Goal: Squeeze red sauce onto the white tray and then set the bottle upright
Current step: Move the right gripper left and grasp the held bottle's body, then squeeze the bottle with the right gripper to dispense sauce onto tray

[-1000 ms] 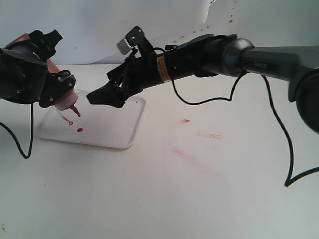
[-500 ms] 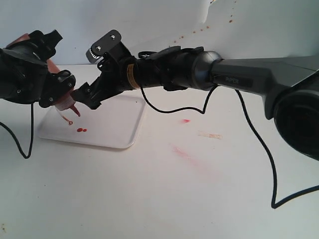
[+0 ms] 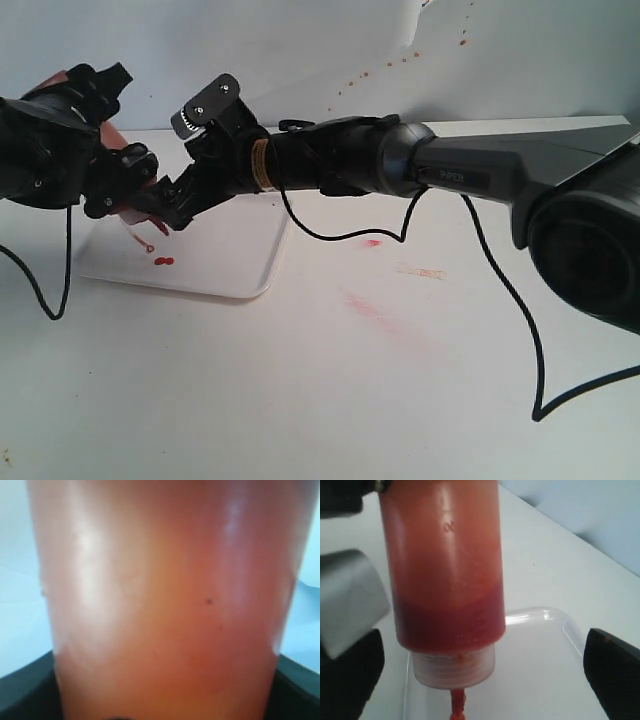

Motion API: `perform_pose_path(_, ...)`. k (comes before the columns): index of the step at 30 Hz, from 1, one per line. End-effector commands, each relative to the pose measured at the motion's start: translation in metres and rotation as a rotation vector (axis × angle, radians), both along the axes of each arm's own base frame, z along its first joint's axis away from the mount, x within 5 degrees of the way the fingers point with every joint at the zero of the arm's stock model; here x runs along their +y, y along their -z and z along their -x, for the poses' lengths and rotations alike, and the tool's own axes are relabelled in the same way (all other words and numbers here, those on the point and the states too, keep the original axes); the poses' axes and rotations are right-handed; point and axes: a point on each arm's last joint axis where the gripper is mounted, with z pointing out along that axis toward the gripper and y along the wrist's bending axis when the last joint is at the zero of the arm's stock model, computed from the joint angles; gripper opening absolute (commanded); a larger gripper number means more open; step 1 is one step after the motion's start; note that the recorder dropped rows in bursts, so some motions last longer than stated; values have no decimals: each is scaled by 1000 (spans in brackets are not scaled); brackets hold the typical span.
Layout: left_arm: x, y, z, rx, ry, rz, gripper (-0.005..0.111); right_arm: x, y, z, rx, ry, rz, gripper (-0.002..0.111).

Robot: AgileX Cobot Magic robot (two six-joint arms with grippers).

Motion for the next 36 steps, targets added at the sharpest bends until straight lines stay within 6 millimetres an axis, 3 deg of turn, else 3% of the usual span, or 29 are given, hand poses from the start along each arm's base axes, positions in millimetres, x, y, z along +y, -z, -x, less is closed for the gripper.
perform_pose_path(1,-2,-9,-1,-31,9,2,0,3,-8,0,-38,-8,-45,105)
perform_pose_path(14,-5,-24,0,-66,33,42,0,4,-8,-2,-62,4,-82,105)
perform_pose_path(24,-5,-23,0,-62,43,47,0,34,-11,19,-184,-30,-36,105)
perform_pose_path(28,-5,-23,0,-62,43,47,0,52,-16,17,-188,13,-63,103)
perform_pose_path(32,-9,-22,-1,-46,76,68,0,54,-15,17,-188,28,-56,89)
perform_pose_path(36,-9,-21,-1,-43,83,73,0,54,-15,17,-187,31,-54,48)
